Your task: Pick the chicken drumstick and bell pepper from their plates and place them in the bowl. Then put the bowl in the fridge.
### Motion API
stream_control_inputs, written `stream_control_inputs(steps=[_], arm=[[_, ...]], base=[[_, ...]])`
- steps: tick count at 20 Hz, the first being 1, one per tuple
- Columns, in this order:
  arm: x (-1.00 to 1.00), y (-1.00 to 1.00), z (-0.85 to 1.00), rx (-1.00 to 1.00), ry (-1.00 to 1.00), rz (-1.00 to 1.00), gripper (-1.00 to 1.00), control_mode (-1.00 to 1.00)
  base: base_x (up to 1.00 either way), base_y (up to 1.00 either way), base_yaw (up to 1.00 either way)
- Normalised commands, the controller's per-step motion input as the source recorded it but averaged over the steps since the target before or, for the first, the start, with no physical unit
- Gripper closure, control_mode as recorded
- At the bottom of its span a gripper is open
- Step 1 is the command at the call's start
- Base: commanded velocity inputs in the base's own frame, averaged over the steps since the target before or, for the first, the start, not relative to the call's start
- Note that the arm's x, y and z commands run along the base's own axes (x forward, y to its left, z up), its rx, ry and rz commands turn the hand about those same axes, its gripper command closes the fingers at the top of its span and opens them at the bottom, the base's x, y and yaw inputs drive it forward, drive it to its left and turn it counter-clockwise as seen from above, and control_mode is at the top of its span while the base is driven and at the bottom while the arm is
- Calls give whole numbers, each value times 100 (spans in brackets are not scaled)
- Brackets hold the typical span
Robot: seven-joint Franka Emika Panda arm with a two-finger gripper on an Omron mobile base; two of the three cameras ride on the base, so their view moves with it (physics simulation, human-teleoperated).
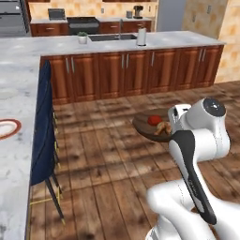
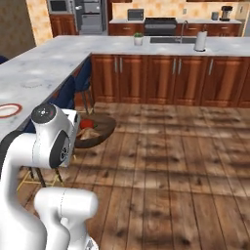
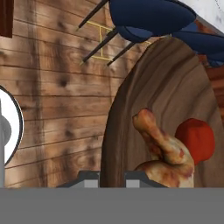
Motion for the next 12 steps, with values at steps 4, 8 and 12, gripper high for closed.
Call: stream_control_inputs(steps=[4, 8, 12], arm=[[0, 0, 0, 0, 0, 0, 100, 100], [0, 0, 0, 0, 0, 0, 100, 100], [0, 0, 0, 0, 0, 0, 100, 100]], base=[[-89, 0, 0], [-88, 0, 0], [-57, 31, 0]])
